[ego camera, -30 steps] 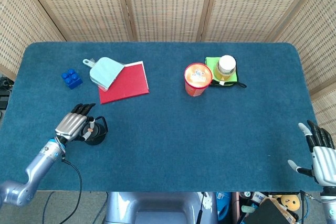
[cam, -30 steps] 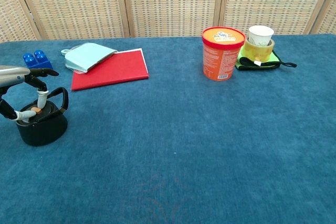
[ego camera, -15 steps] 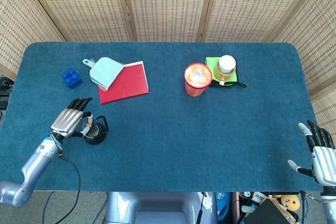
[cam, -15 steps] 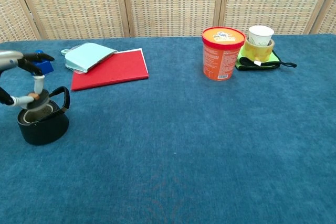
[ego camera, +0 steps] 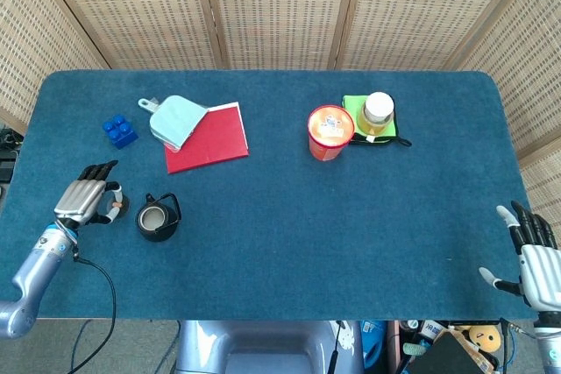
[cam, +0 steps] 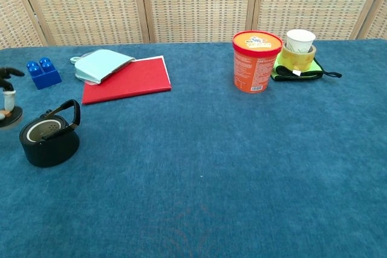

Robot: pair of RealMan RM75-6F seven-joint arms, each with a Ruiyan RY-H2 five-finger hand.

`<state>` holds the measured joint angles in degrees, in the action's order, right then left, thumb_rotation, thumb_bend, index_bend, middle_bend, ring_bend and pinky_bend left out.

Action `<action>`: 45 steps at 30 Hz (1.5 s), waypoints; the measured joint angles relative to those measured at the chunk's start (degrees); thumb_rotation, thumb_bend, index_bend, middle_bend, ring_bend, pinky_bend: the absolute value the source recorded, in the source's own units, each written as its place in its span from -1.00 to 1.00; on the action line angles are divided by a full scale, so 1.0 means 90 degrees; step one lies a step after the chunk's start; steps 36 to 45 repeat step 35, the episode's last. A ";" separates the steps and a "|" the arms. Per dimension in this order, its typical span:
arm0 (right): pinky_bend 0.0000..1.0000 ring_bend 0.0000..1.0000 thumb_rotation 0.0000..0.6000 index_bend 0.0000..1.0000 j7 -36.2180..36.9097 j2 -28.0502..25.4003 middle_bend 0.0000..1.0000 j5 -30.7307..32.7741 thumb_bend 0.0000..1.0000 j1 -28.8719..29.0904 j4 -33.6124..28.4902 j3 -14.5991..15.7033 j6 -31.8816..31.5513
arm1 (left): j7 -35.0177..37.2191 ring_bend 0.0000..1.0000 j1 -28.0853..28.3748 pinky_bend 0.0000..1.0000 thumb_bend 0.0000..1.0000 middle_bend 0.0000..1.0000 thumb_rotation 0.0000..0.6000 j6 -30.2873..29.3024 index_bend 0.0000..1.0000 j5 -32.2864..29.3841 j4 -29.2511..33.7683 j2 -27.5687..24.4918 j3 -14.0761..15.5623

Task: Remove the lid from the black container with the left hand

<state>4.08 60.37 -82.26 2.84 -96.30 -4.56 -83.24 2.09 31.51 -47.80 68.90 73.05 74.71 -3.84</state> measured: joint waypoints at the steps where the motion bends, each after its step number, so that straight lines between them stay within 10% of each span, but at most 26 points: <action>1: -1.00 -1.00 1.00 -1.00 -0.0002 0.0001 -1.00 0.0000 -1.00 0.0001 0.0001 0.0001 0.0002 | 0.0036 -1.00 -0.0002 -1.00 -0.09 -1.00 1.00 0.0051 0.27 0.0004 -0.0110 0.0093 0.0025; 7: -1.00 -1.00 1.00 -1.00 0.0022 -0.0005 -1.00 0.0023 -1.00 0.0001 0.0012 -0.0009 0.0005 | 0.0127 -1.00 0.0009 -1.00 -0.09 -1.00 1.00 0.0151 0.16 0.0133 -0.0432 0.0464 0.0100; 12: -1.00 -1.00 1.00 -1.00 0.0057 -0.0015 -1.00 0.0025 -1.00 -0.0001 0.0018 -0.0014 0.0003 | 0.0067 -1.00 -0.0030 -1.00 -0.46 -1.00 1.00 0.0030 -0.99 0.0137 -0.0231 0.0395 0.0074; 22: -1.00 -1.00 1.00 -1.00 0.0090 -0.0038 -1.00 -0.0043 -1.00 -0.0022 -0.0011 0.0004 -0.0053 | -0.0270 -1.00 -0.0204 -1.00 -0.58 -1.00 1.00 -0.0445 -1.00 0.0039 0.0936 -0.0412 -0.0025; 35: -1.00 -1.00 1.00 -1.00 0.0042 -0.0034 -1.00 -0.0116 -1.00 -0.0045 -0.0029 0.0027 -0.0119 | -0.0693 -1.00 -0.1661 -1.00 -0.75 -1.00 1.00 -0.3527 -1.00 0.0741 0.2524 -0.1299 -0.0043; 45: -1.00 -1.00 1.00 -1.00 0.0042 -0.0034 -1.00 -0.0116 -1.00 -0.0045 -0.0029 0.0027 -0.0119 | -0.0693 -1.00 -0.1661 -1.00 -0.75 -1.00 1.00 -0.3527 -1.00 0.0741 0.2524 -0.1299 -0.0043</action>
